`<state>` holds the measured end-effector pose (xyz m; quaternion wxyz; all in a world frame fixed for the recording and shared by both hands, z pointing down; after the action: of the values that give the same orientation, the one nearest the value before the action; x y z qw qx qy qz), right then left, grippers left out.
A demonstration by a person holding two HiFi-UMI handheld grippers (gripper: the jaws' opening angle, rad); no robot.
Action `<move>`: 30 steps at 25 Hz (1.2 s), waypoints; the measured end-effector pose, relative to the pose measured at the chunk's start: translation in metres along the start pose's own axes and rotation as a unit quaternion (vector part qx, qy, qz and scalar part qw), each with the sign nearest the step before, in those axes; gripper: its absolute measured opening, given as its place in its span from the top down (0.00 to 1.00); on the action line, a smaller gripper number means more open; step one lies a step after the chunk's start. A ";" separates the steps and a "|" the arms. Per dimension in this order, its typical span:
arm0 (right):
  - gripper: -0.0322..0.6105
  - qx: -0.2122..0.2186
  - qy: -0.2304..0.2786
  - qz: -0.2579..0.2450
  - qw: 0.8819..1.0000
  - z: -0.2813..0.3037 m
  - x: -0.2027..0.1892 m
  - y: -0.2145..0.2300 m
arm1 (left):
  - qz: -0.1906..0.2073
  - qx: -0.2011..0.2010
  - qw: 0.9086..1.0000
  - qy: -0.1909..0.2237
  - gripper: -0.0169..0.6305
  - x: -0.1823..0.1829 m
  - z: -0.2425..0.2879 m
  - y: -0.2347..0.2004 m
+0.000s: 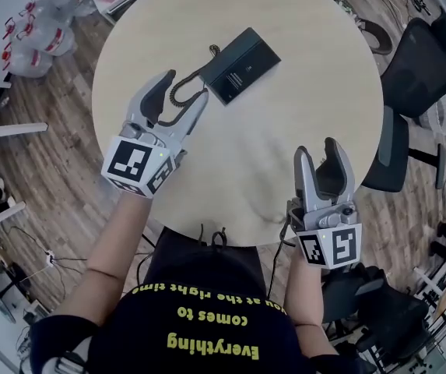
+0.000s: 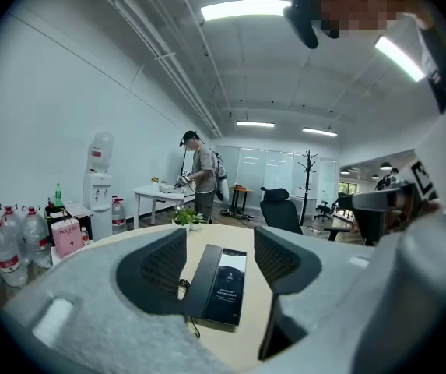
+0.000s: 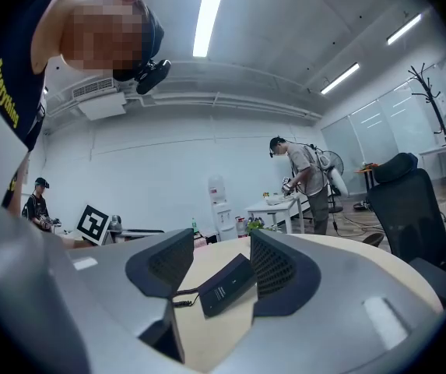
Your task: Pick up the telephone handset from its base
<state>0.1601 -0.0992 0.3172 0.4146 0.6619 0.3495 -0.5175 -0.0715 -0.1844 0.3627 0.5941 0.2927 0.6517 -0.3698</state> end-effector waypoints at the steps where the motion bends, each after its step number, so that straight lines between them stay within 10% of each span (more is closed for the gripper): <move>1: 0.60 -0.001 -0.002 0.001 1.000 0.001 -0.002 0.002 | 0.000 -0.003 1.000 -0.004 0.55 -0.005 0.004 -0.001; 30: 0.60 -0.028 -0.050 0.043 0.997 0.016 -0.053 0.048 | -0.031 -0.117 0.980 -0.157 0.57 -0.158 0.148 -0.046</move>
<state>0.1854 -0.1354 0.3757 0.4714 0.6381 0.3141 -0.5216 -0.0073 -0.3240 0.5221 0.7072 0.1394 0.5980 -0.3506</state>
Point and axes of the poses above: the fingertips, and each gripper's own axes: z forward along the fingers, y to its right, x out of its top, the point moved 3 cm from there along -z, backward along the fingers, and after that the axes turned 13 degrees about y, right-handed, at the moved point
